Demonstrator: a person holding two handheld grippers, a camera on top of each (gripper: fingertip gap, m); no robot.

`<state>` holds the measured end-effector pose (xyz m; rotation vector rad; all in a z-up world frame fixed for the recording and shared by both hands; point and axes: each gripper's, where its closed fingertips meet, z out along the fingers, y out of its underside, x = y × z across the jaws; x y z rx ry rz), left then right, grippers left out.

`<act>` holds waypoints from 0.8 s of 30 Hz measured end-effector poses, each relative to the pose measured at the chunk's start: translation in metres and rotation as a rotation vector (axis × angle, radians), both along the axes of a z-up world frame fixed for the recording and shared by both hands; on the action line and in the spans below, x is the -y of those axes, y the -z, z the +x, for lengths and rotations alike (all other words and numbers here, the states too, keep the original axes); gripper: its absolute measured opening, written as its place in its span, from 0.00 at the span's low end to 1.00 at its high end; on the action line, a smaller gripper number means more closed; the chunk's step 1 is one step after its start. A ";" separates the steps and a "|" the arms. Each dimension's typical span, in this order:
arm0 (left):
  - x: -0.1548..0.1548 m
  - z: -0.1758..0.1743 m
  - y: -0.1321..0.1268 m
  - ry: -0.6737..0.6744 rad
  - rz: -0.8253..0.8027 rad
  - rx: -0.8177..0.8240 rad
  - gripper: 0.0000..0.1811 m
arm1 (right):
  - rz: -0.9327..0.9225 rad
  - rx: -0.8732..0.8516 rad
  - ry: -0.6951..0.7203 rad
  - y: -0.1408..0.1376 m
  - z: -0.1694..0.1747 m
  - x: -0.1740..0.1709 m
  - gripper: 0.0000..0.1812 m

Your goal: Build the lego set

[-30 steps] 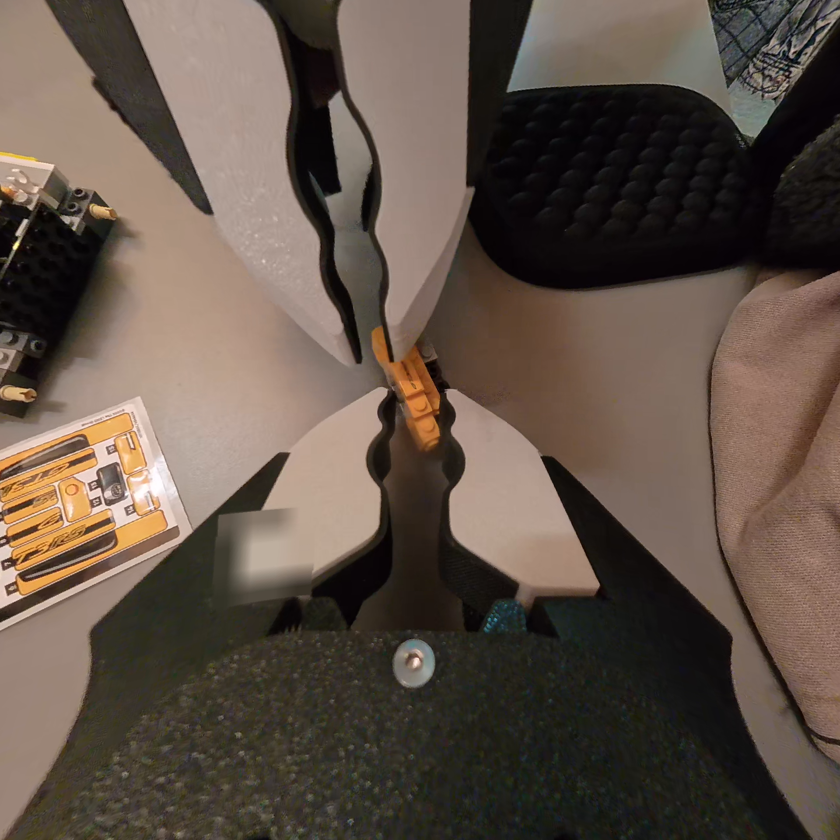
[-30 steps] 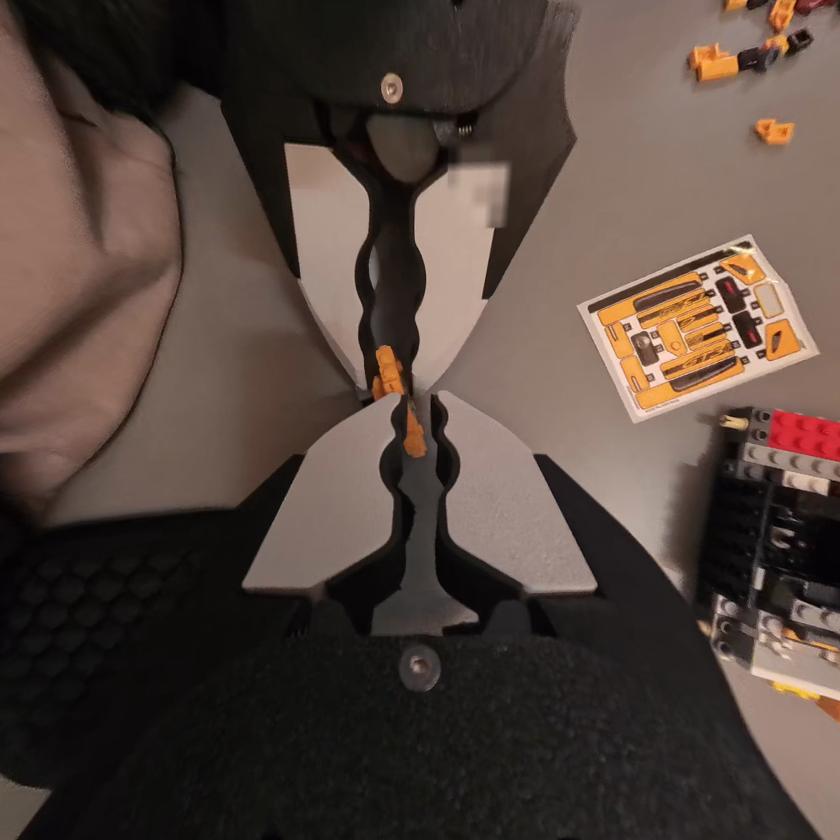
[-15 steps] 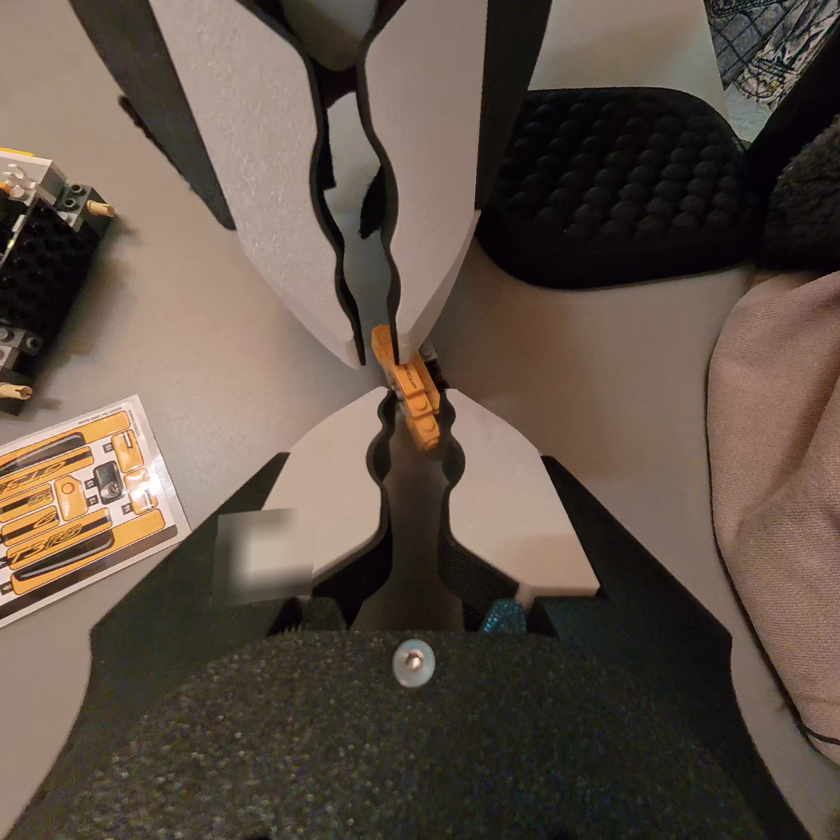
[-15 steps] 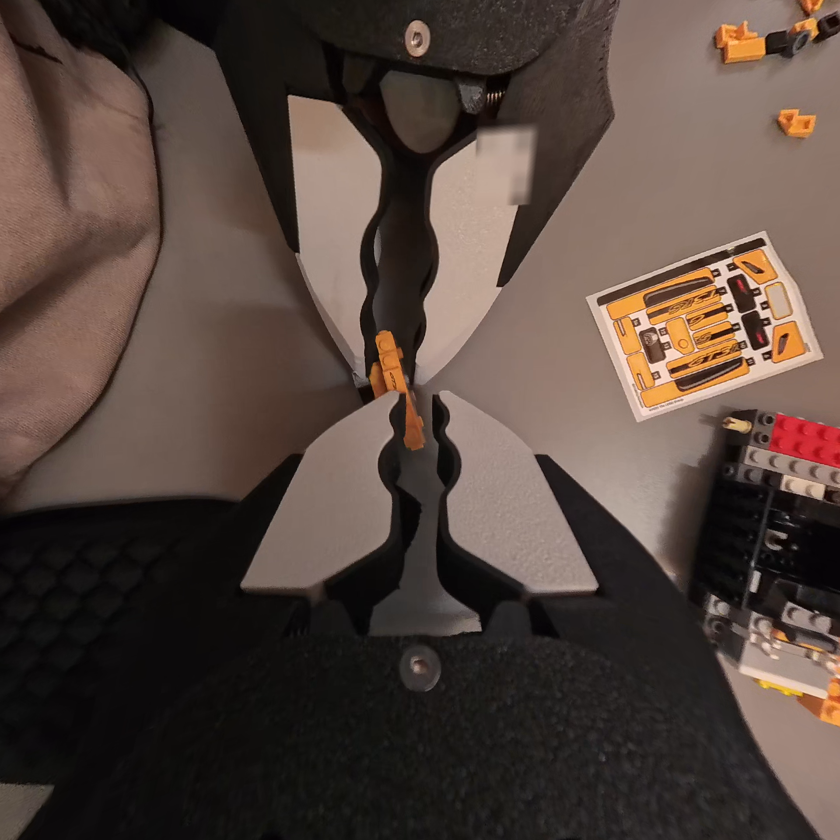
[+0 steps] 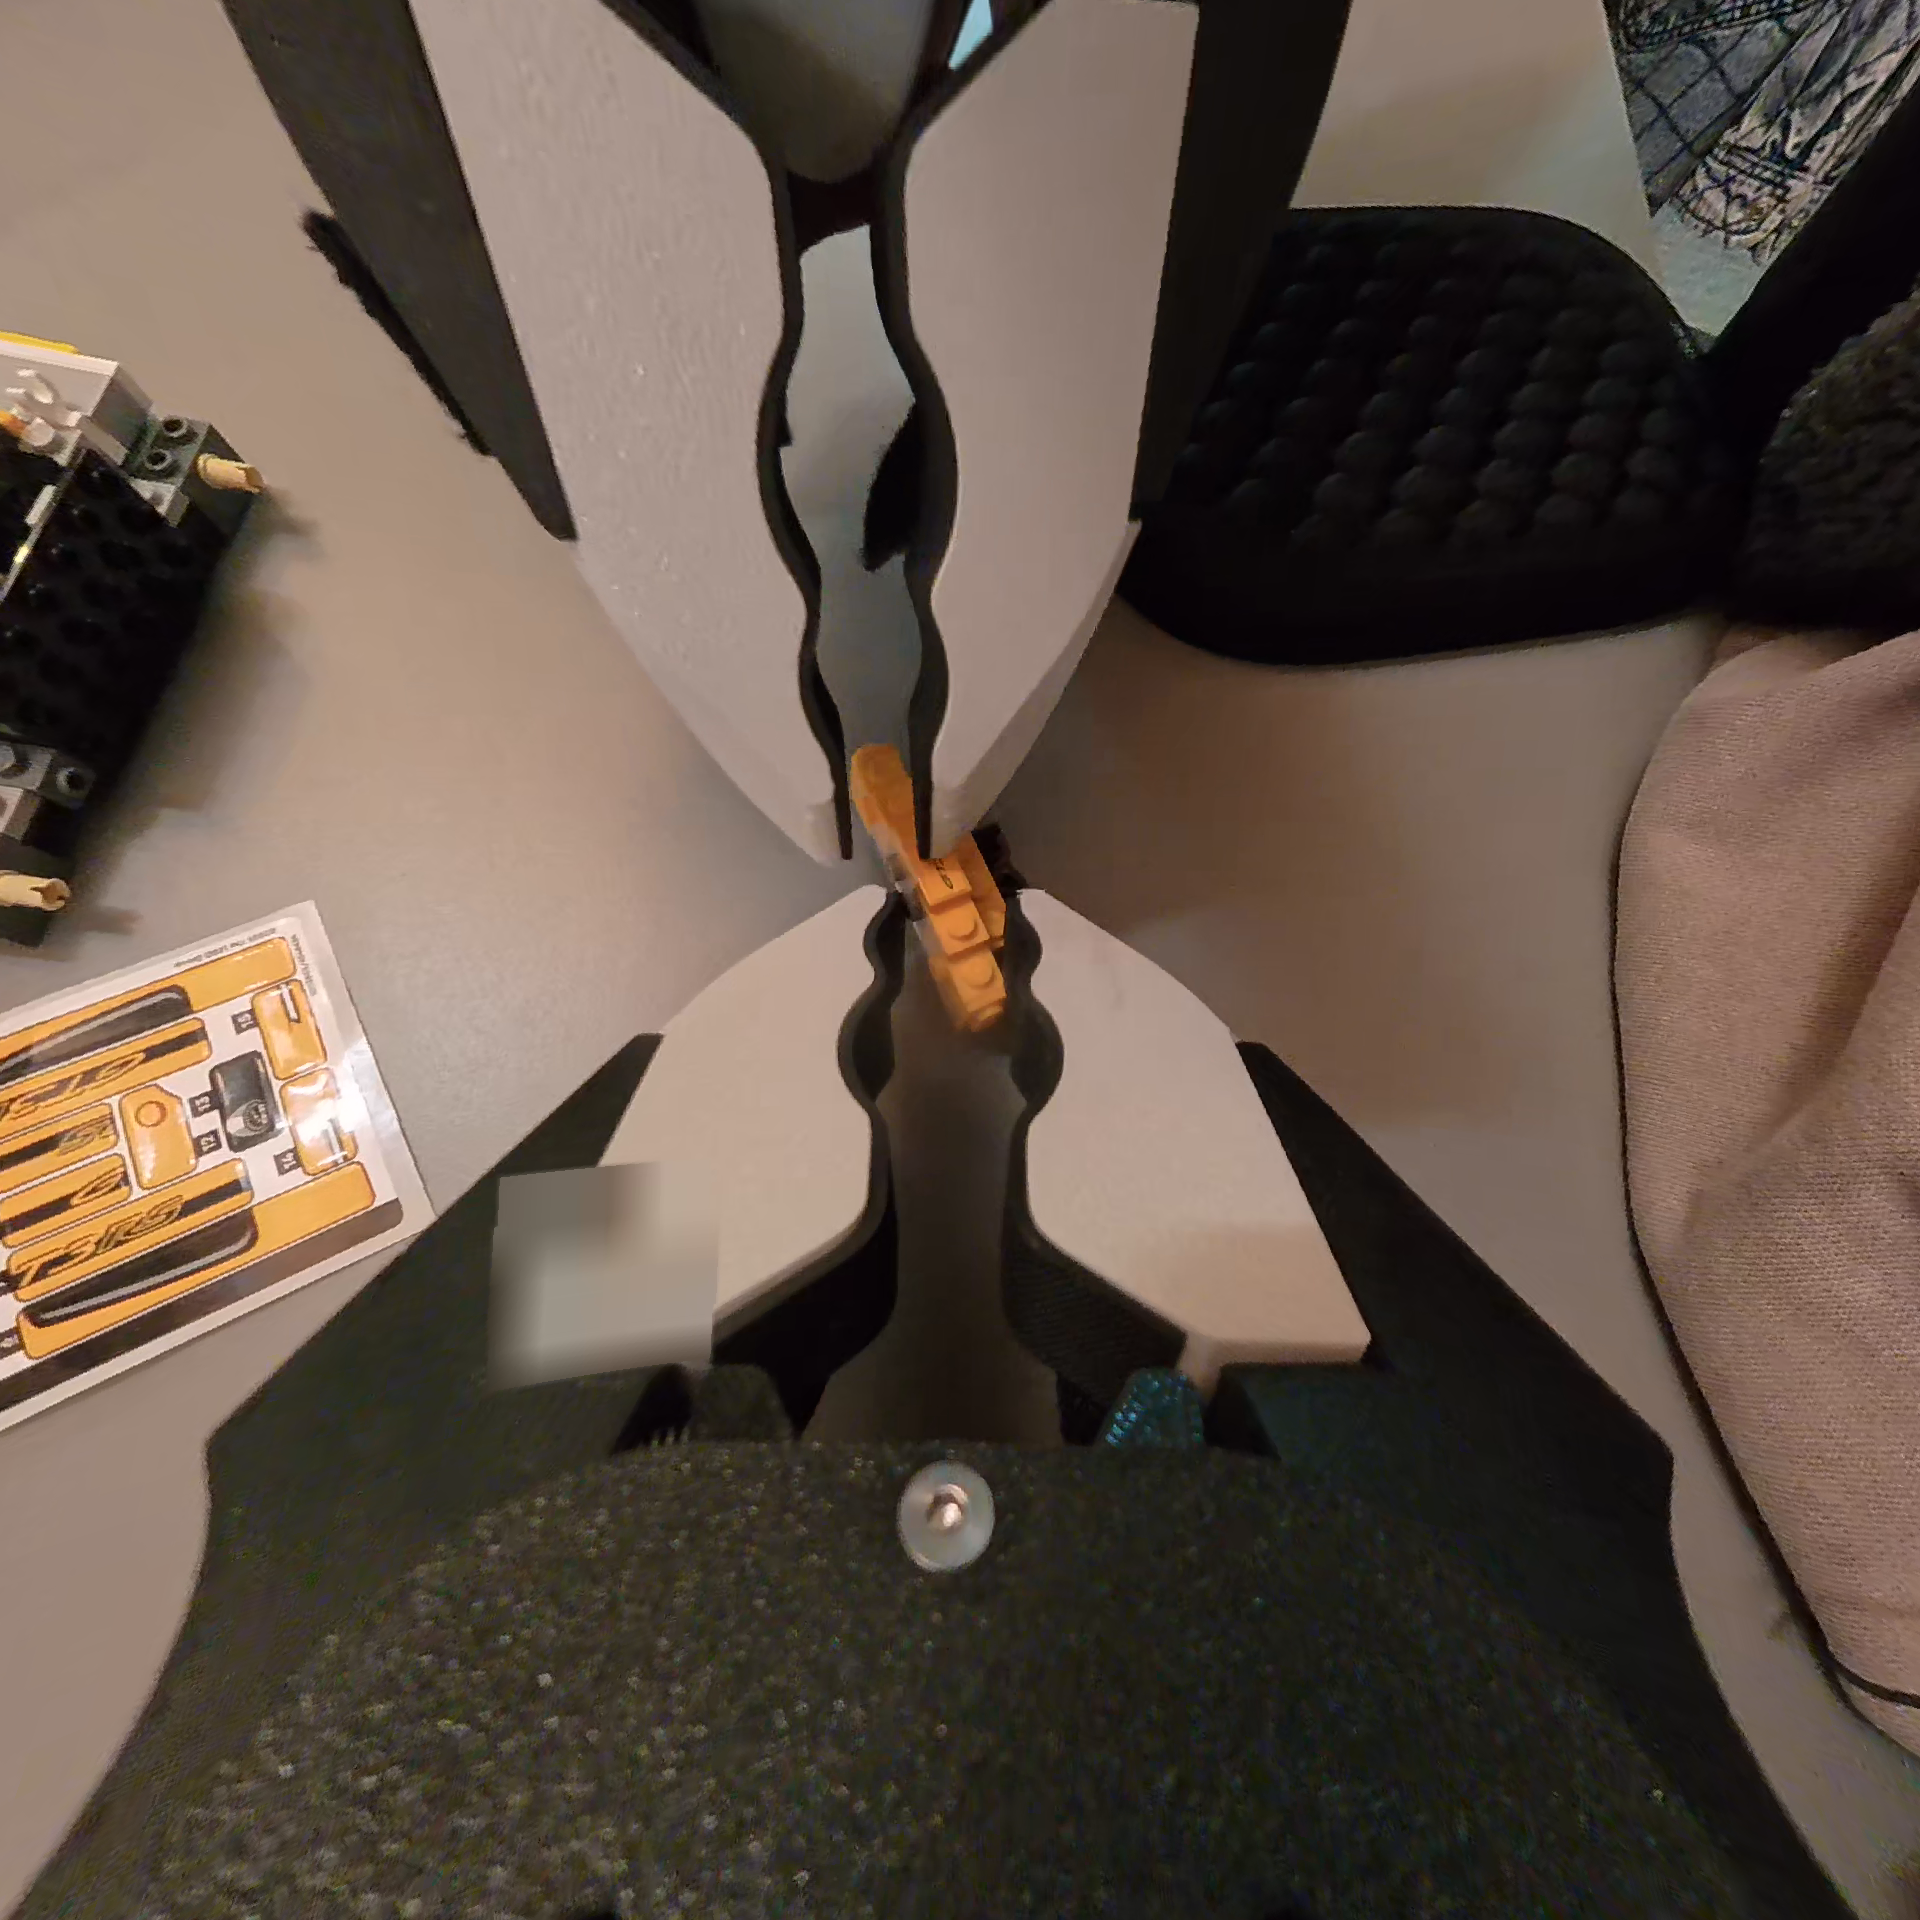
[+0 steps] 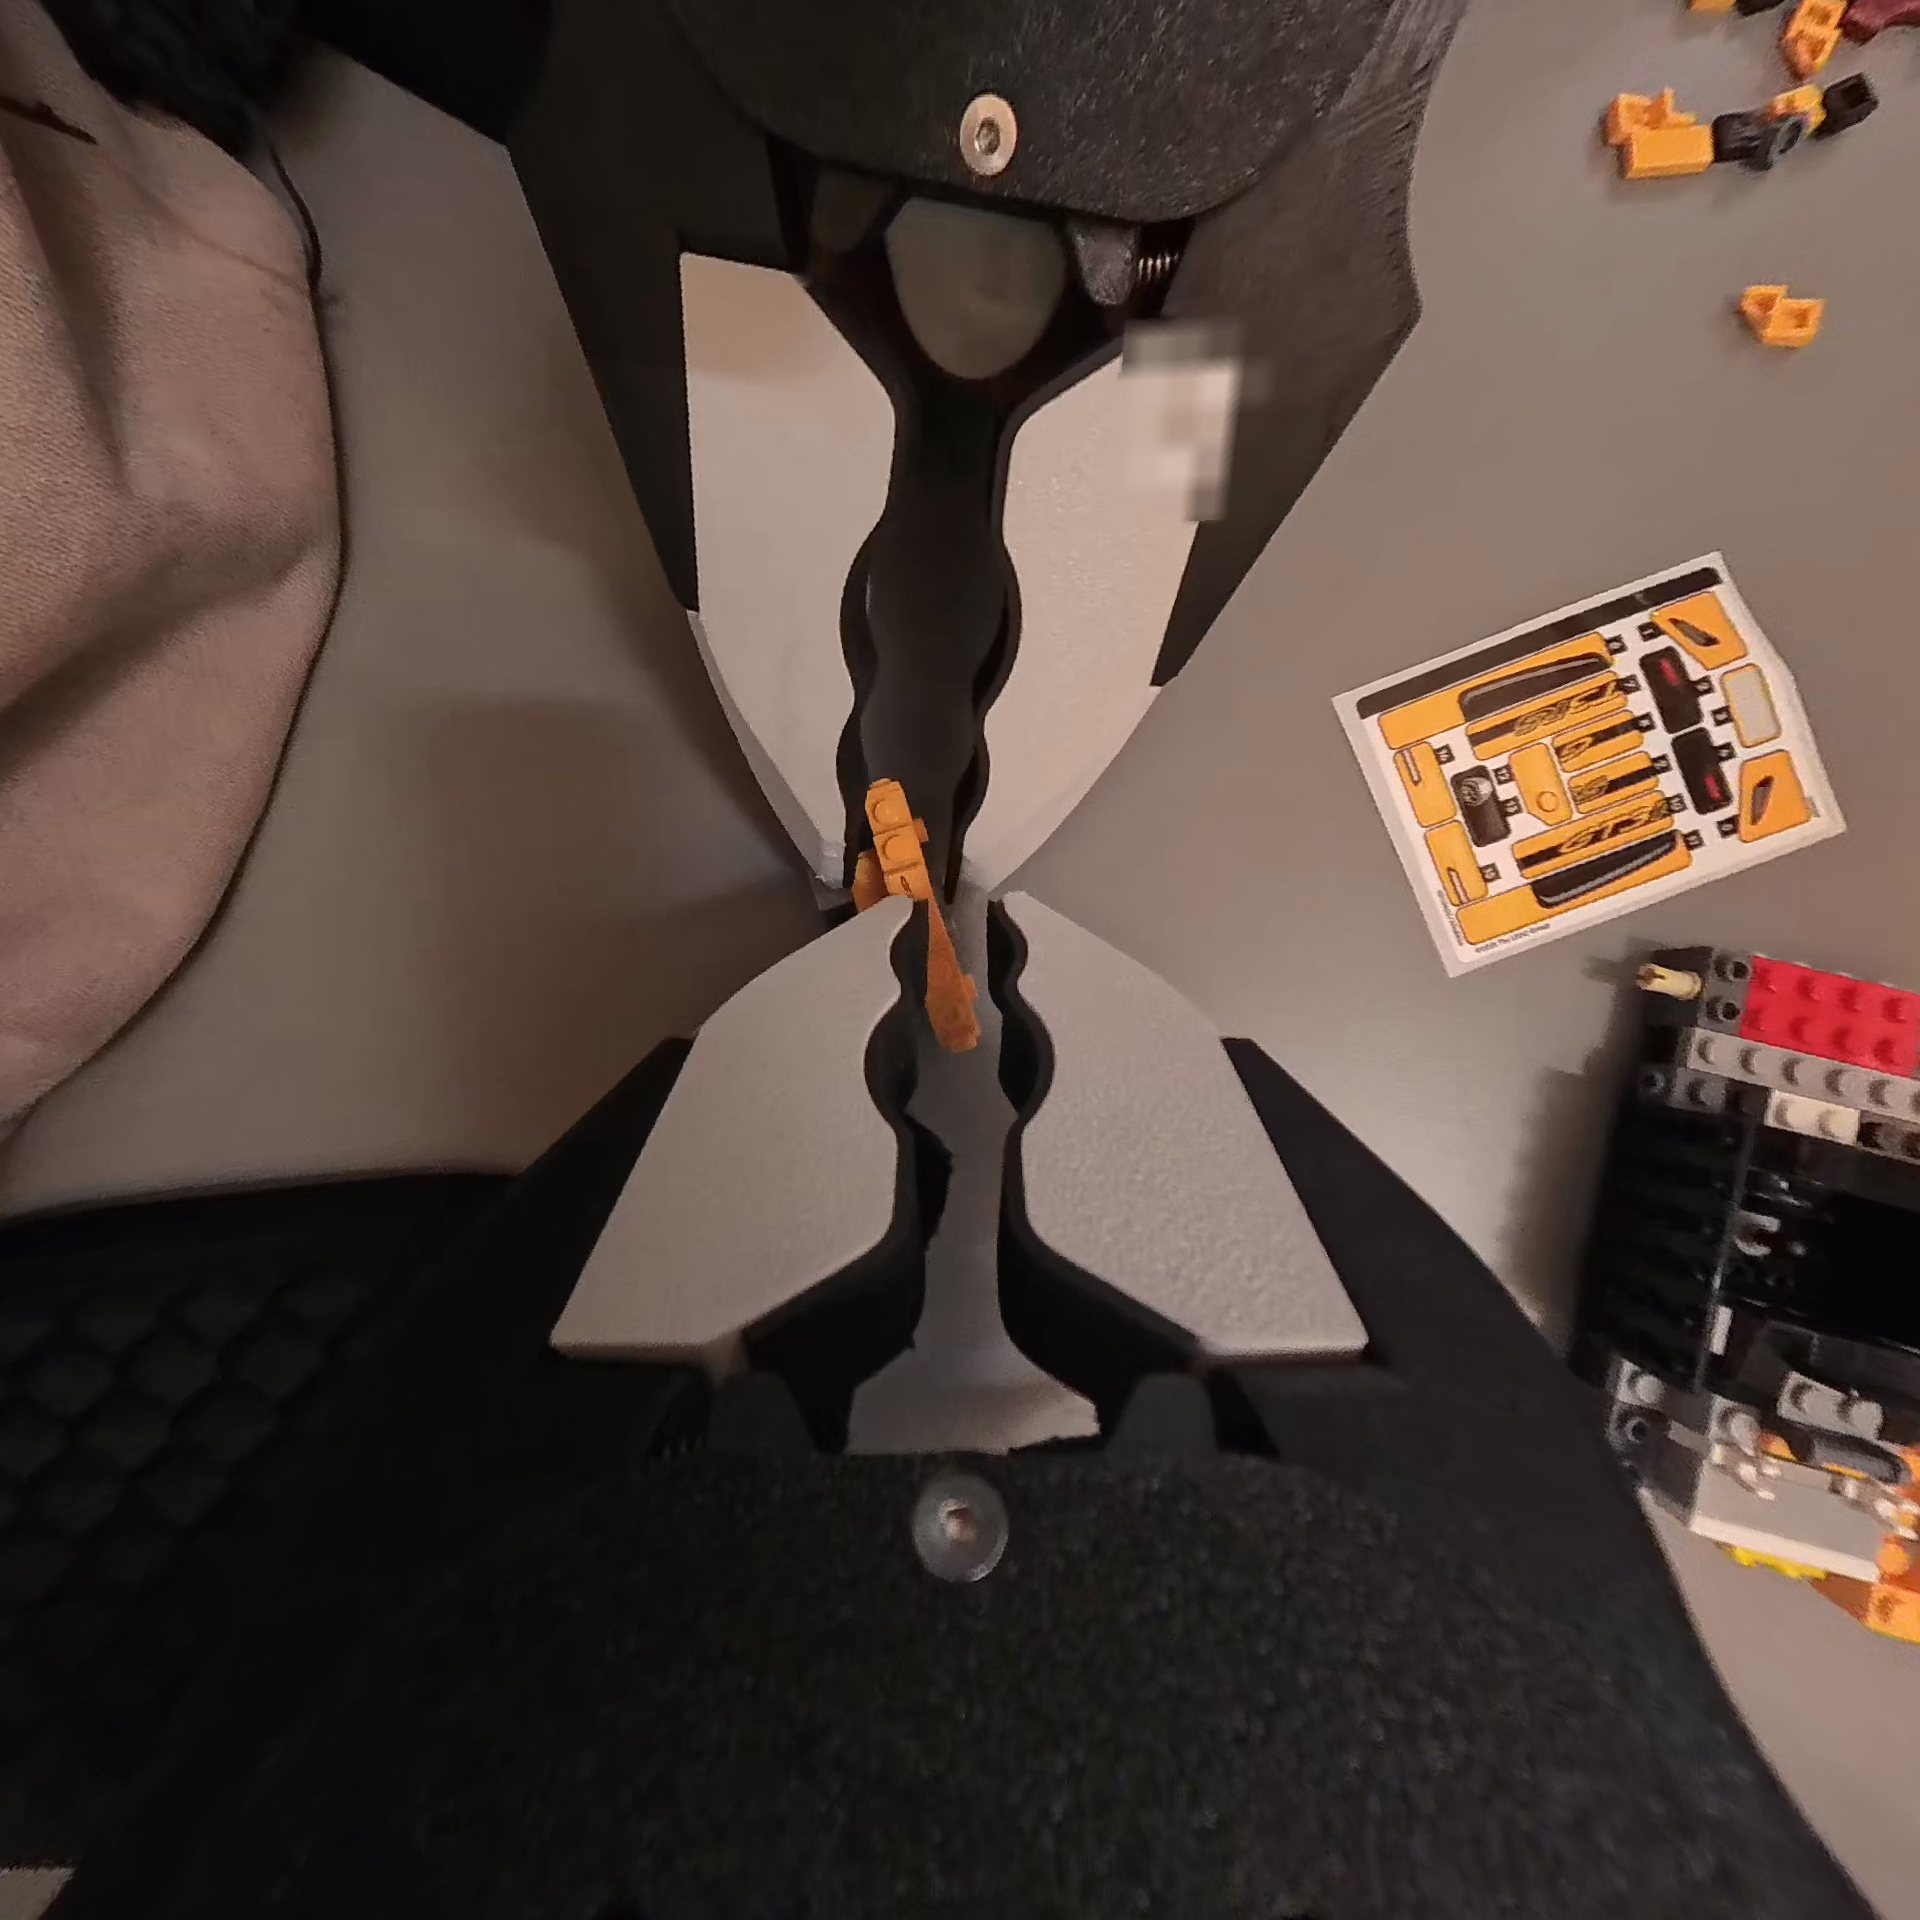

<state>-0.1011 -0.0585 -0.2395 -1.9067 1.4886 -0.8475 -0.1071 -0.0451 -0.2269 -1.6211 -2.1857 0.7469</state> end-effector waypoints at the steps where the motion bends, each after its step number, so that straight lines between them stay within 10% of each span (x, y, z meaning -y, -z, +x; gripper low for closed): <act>1: 0.000 0.000 0.000 0.000 -0.001 0.000 0.10 | -0.004 0.005 0.001 0.000 0.000 0.000 0.06; 24: 0.000 0.000 0.000 -0.003 -0.018 0.008 0.10 | 0.052 0.015 -0.016 0.000 0.002 0.000 0.05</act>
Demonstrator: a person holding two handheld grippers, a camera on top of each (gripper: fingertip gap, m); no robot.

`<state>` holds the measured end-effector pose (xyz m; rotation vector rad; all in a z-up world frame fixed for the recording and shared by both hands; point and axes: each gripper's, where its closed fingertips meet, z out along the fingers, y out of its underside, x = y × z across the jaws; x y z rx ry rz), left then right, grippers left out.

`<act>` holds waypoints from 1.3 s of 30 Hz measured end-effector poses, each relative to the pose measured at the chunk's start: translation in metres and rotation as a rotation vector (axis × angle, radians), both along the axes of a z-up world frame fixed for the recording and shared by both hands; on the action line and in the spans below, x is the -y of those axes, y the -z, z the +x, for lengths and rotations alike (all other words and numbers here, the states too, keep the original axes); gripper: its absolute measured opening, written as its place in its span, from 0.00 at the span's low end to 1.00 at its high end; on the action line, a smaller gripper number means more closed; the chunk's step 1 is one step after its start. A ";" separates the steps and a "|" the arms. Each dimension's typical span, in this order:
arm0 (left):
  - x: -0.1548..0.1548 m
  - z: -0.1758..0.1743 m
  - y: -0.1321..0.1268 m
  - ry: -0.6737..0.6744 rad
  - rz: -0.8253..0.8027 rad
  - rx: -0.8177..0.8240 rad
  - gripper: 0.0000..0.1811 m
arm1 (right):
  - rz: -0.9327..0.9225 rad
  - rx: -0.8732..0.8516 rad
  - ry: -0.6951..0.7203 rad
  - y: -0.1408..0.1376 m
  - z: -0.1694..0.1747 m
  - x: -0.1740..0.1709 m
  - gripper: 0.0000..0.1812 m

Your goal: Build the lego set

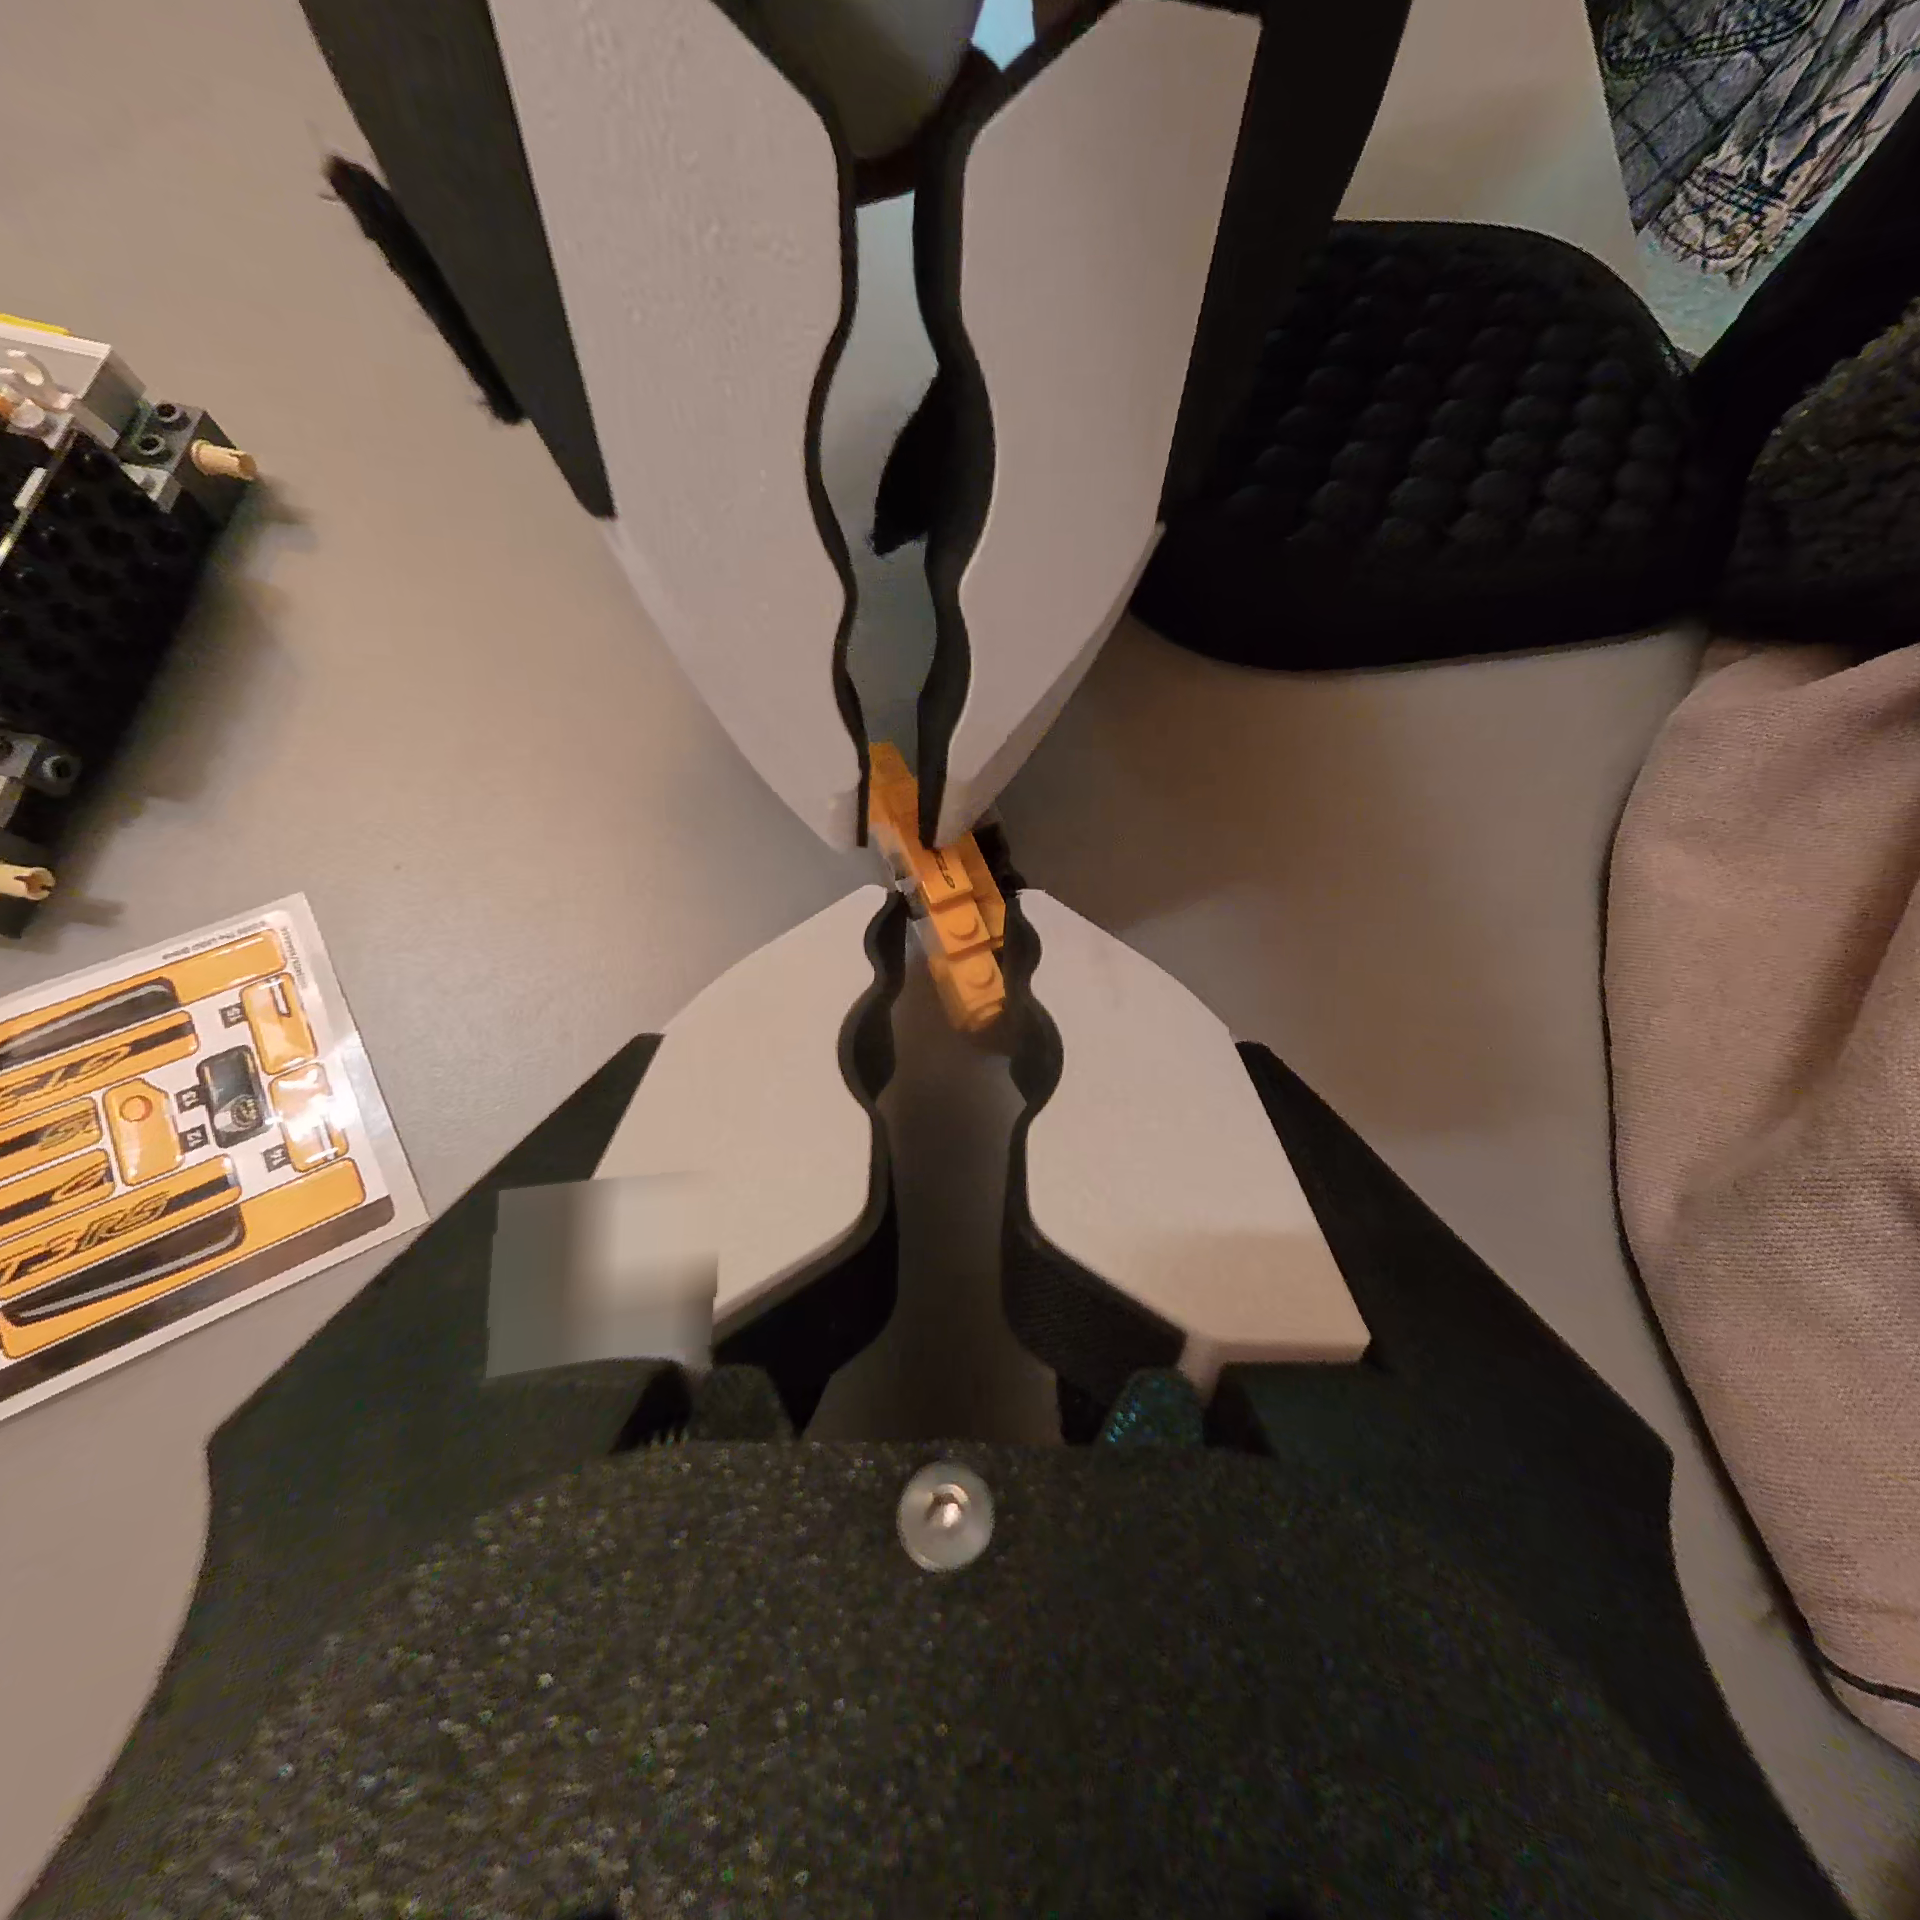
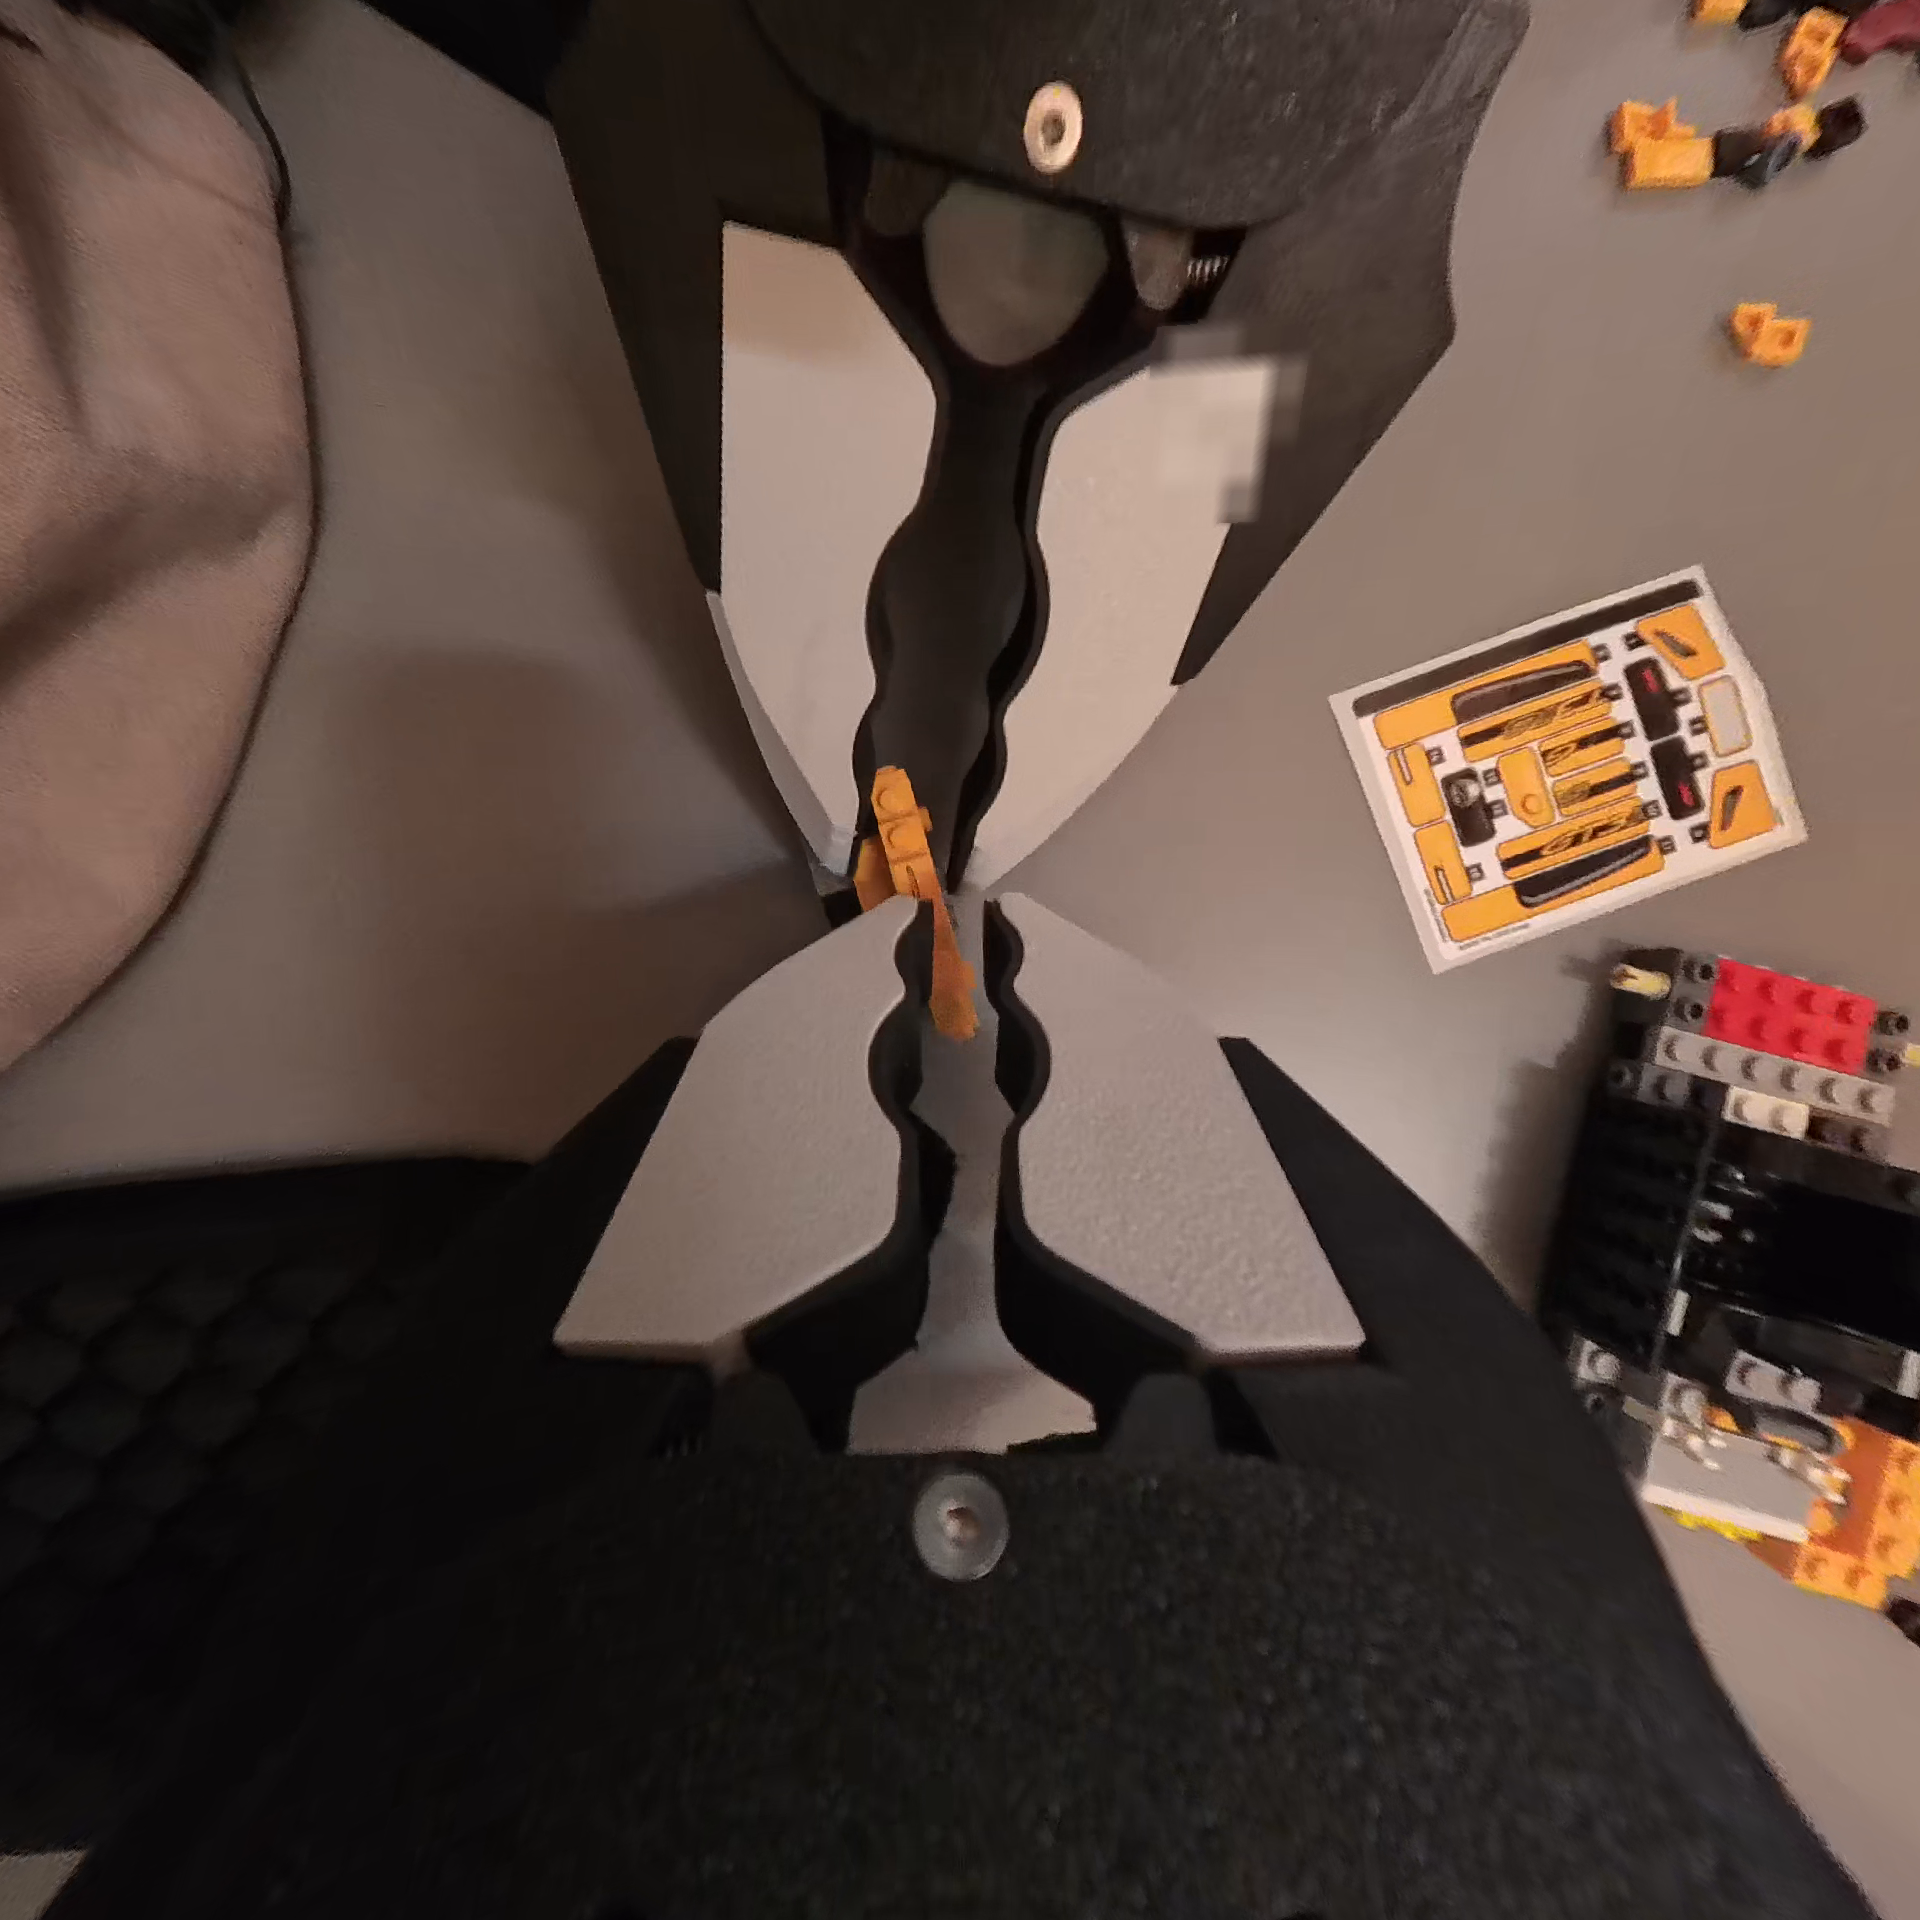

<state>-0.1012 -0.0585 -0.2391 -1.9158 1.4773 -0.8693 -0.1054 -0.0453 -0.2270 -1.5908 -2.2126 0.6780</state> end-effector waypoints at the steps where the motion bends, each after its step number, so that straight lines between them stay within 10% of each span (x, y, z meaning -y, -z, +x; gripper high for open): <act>1: 0.000 0.000 0.000 0.000 0.000 0.000 0.10 | 0.000 0.002 -0.004 0.000 0.000 0.000 0.05; 14: -0.001 0.001 0.000 -0.029 -0.014 -0.001 0.10 | 0.093 0.012 0.018 -0.005 0.002 0.000 0.03; 25: -0.009 0.003 0.000 -0.155 -0.012 -0.012 0.10 | -0.067 -0.142 0.654 -0.008 0.000 -0.006 0.00; 39: -0.009 0.003 0.001 -0.166 -0.010 -0.015 0.10 | 0.049 -0.148 0.555 0.000 -0.001 0.002 0.00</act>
